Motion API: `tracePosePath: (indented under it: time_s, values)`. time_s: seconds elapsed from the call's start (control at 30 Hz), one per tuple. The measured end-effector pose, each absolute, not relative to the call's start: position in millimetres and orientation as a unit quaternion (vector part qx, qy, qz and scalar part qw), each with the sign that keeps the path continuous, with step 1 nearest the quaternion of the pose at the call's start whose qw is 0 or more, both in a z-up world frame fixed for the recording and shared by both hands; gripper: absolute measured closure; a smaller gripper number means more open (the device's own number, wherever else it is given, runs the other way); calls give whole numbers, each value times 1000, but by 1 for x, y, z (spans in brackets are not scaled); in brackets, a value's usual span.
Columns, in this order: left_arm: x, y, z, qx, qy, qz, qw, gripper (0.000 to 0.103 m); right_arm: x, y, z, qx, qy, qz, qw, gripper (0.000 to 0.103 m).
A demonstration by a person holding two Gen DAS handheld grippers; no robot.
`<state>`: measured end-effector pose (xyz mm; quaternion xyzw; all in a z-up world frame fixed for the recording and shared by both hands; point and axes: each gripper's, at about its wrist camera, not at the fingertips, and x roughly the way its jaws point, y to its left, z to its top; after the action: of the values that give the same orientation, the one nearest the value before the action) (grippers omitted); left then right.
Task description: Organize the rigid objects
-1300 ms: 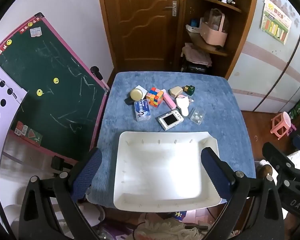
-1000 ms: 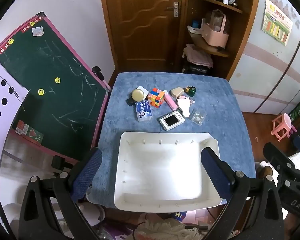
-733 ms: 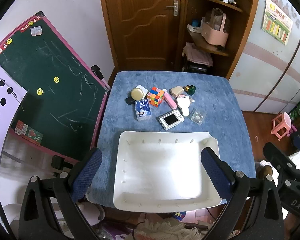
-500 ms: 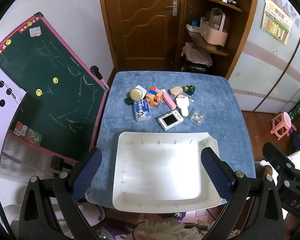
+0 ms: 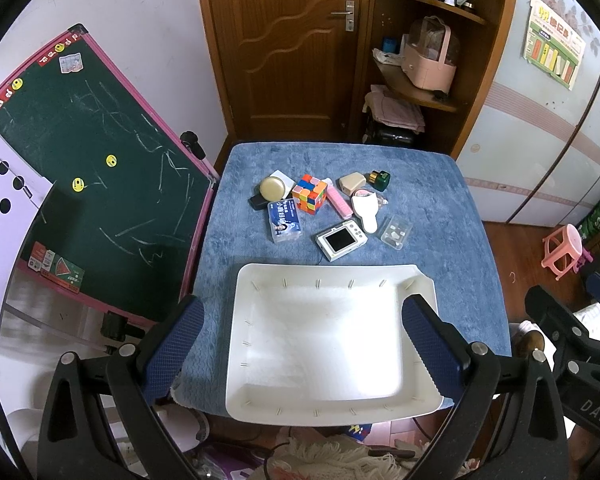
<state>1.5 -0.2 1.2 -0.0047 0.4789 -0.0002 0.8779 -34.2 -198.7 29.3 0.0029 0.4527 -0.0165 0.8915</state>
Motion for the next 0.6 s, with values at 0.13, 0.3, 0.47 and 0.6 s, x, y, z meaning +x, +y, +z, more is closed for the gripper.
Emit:
tracePosePath:
  time_s: [0.13,0.3,0.47,0.6]
  values:
    - [1,-1,1,-6,479,-2,878,4,-34,-199,29,4,453,-17,891,0]
    - [1,-1,1,-6,479,-1,878,4,-34,-199,29,4,453,-17,891,0]
    - [1,-1,0,-6,479,0,878,4,-34,-200,28,5,454,-19,891,0]
    - [1,-1,1,-2,479,2,878,4,-35,-201,28,5,454,-18,891,0]
